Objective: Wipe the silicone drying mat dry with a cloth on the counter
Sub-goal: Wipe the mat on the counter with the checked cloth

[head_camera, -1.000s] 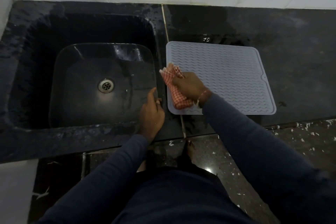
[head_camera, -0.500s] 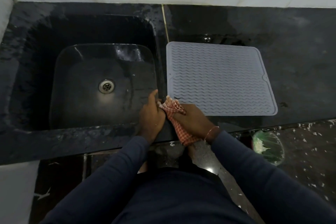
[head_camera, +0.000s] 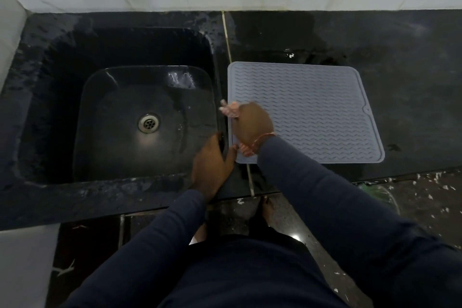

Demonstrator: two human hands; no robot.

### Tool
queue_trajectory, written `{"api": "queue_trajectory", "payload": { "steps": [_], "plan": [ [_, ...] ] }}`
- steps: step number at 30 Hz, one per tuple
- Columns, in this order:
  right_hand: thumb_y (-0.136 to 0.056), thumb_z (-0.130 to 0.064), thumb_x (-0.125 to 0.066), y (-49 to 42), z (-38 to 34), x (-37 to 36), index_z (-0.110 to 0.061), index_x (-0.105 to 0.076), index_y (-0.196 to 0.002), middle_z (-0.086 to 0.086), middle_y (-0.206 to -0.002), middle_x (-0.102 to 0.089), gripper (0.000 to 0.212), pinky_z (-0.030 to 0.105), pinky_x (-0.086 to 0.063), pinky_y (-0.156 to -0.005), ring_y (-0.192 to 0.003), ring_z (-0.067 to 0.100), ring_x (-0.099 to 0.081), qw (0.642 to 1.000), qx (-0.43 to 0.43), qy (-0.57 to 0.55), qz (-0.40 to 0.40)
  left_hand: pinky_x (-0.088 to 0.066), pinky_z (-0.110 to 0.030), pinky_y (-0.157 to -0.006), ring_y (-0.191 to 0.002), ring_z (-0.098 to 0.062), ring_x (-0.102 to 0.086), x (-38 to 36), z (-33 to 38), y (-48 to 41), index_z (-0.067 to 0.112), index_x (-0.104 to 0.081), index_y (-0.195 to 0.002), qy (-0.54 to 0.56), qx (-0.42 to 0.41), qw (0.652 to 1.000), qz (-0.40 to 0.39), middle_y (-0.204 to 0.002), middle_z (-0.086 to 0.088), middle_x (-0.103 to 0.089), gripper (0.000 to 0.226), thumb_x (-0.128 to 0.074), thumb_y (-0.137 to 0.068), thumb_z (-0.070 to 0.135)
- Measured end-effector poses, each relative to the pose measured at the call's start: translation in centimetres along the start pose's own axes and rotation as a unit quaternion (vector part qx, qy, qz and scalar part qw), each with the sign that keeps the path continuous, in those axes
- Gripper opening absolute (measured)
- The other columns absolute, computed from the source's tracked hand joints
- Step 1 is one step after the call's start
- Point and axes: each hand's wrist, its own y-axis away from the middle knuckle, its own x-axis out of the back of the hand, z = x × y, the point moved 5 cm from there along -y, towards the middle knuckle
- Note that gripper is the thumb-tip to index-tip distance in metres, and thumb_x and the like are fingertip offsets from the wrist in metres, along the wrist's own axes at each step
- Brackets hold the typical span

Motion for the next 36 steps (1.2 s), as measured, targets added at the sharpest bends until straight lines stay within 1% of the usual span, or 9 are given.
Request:
{"api": "queue_trajectory", "payload": {
  "steps": [4,9,14,19,23,26,29,32,36],
  "plan": [
    [-0.096,-0.037,-0.055,-1.0,-0.3,2.4,-0.001,-0.068,-0.102,0.017,-0.097,-0.065,0.039,0.029,-0.036,-0.072,-0.098,0.032,-0.062,0.994,0.063,-0.015,-0.085,-0.050,-0.035,-0.080,-0.099,-0.024,-0.062,-0.4,-0.2,0.1,0.016,-0.053,-0.118,-0.002,-0.003,1.000,0.006,-0.112,-0.006,-0.065,0.046,-0.052,-0.091,0.053],
    [-0.094,-0.036,-0.054,-2.3,2.2,3.1,-0.011,-0.068,-0.089,0.006,-0.084,-0.065,0.029,0.034,-0.049,-0.073,-0.081,0.023,-0.061,0.998,0.001,-0.069,-0.007,-0.051,-0.034,-0.084,-0.104,-0.020,-0.061,-0.4,-0.4,0.2,0.019,-0.050,-0.125,-0.002,0.008,1.000,0.002,-0.119,-0.003,-0.064,0.048,-0.051,-0.091,0.054],
    [-0.089,-0.044,-0.063,-1.8,-0.9,0.9,-0.007,-0.071,-0.082,0.007,-0.080,-0.067,0.038,0.034,-0.047,-0.066,-0.077,0.020,-0.063,0.973,0.107,-0.087,-0.186,-0.040,-0.023,-0.071,-0.094,-0.021,-0.063,-0.3,0.0,0.3,0.017,-0.055,-0.117,-0.015,-0.012,1.000,0.025,-0.108,-0.004,-0.067,0.041,-0.054,-0.091,0.048],
    [-0.097,-0.040,-0.052,-4.5,2.4,4.1,-0.013,-0.067,-0.083,0.002,-0.076,-0.063,0.033,0.033,-0.050,-0.066,-0.073,0.019,-0.062,0.994,0.007,-0.106,0.032,-0.044,-0.026,-0.075,-0.097,-0.021,-0.063,-0.2,0.1,0.1,0.019,-0.053,-0.119,-0.020,0.018,0.999,0.020,-0.110,-0.002,-0.067,0.041,-0.057,-0.090,0.048],
    [-0.092,-0.009,-0.055,-1.6,-0.8,1.1,-0.008,-0.070,-0.106,0.007,-0.094,-0.069,0.021,0.021,-0.048,-0.072,-0.088,0.022,-0.065,0.994,0.082,-0.066,-0.030,-0.043,-0.026,-0.076,-0.096,-0.022,-0.064,-0.2,0.2,-0.1,0.022,-0.054,-0.120,-0.026,0.034,0.999,0.022,-0.108,-0.003,-0.068,0.038,-0.059,-0.089,0.043],
    [-0.094,-0.028,-0.058,-1.7,-2.2,1.0,-0.013,-0.071,-0.090,0.006,-0.085,-0.068,0.020,0.029,-0.046,-0.067,-0.080,0.023,-0.065,0.982,0.118,-0.102,-0.108,-0.049,-0.032,-0.078,-0.095,-0.026,-0.065,-0.1,0.1,-0.2,0.023,-0.055,-0.115,0.008,0.064,0.997,0.039,-0.104,-0.004,-0.069,0.035,-0.056,-0.085,0.042],
    [-0.095,-0.058,-0.047,-3.8,2.7,4.0,-0.021,-0.066,-0.086,-0.002,-0.079,-0.065,0.043,0.030,-0.047,-0.063,-0.071,0.015,-0.062,0.979,0.062,-0.171,-0.091,-0.045,-0.032,-0.092,-0.108,-0.027,-0.059,-0.4,0.8,-1.6,0.012,-0.055,-0.120,0.038,0.093,0.991,0.088,-0.117,-0.009,-0.062,0.040,-0.056,-0.090,0.038],
    [-0.094,-0.061,-0.045,-5.0,12.6,8.3,-0.016,-0.065,-0.088,0.001,-0.079,-0.063,0.049,0.029,-0.040,-0.065,-0.076,0.022,-0.064,0.994,-0.037,-0.100,0.005,-0.040,-0.045,-0.102,-0.121,-0.025,-0.049,-1.8,2.9,-3.7,0.013,-0.043,-0.136,-0.005,0.090,0.992,0.085,-0.132,-0.008,-0.053,0.056,-0.047,-0.094,0.050],
    [-0.093,-0.063,-0.047,-4.1,20.7,10.4,-0.012,-0.059,-0.117,0.014,-0.115,-0.064,0.058,0.038,-0.043,-0.088,-0.107,0.033,-0.060,0.984,-0.157,-0.078,0.042,-0.031,-0.049,-0.106,-0.131,-0.032,-0.040,-3.2,3.6,-4.0,0.007,-0.029,-0.147,-0.045,0.127,0.987,0.083,-0.144,-0.016,-0.042,0.065,-0.043,-0.097,0.047]
  ]
}}
